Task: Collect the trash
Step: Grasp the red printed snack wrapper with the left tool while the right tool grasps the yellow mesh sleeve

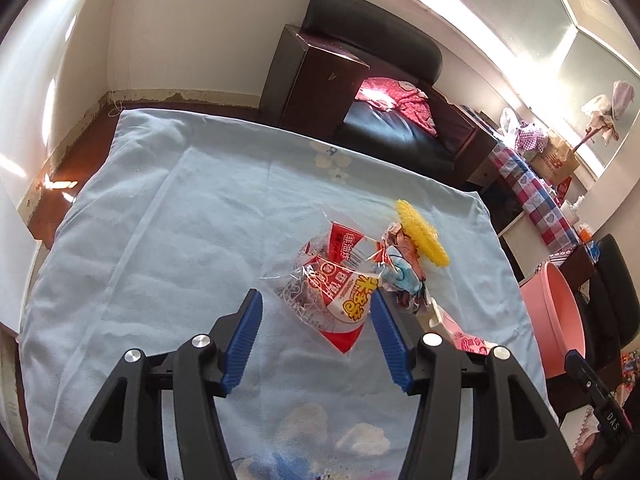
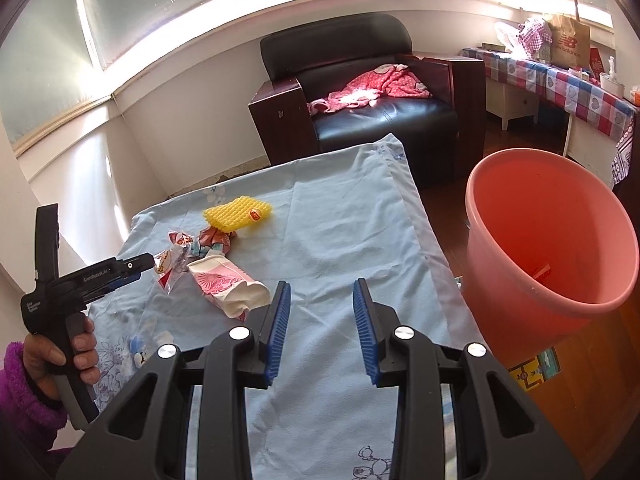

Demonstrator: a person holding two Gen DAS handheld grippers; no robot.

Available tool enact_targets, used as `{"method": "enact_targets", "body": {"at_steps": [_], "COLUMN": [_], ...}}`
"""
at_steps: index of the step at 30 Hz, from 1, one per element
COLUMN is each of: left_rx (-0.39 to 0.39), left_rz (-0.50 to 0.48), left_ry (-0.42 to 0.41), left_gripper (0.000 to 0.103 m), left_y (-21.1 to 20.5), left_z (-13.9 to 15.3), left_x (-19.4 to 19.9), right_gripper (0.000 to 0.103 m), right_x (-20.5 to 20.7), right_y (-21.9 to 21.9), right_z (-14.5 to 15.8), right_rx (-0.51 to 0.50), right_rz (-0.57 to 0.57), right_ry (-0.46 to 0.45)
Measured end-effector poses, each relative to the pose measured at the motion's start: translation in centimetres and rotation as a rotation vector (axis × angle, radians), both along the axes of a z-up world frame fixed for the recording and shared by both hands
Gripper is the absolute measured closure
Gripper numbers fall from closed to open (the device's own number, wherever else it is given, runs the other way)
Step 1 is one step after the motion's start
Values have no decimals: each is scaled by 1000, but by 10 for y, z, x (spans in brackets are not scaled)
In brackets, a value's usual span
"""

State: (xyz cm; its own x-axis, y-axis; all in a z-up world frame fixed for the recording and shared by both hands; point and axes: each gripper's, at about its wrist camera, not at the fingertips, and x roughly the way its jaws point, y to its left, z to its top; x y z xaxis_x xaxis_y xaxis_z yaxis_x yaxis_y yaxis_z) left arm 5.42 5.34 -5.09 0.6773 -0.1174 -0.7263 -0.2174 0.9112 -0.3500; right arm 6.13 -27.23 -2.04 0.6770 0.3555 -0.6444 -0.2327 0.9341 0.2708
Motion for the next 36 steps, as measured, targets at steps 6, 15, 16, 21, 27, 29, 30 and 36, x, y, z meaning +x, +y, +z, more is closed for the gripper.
{"method": "enact_targets", "body": {"at_steps": [6,15,16,21,27,29,30,36], "left_rx": [-71,-93,-91,-70,-7,5,6,-27], "left_rz": [17,10,6,-15,-4,2,2,5], "left_ry": [35,22,17,-26,-116,-139,-147,-159], "left_gripper": [43,84,87,96,97,97,97,97], "left_y": [10,13,15,16,21,25,26,41], "left_z": [-11,-18,-19,-11,12,17,18,21], "left_x": [17,19,19,9,-12,-18,-21,-29], "right_gripper": [70,70,70,70,70,70,70,70], "right_x": [1,8,10,23,50,62,67,102], "right_y": [4,22,25,44,81,98,105,156], "right_z": [2,2,2,5,11,12,12,6], "right_rx": [0,-25,-26,-19,-2,-5,-7,-79], "right_rz": [16,58,65,113,184,208,217,249], "right_ry": [-9,-1,2,12,23,27,29,48]}}
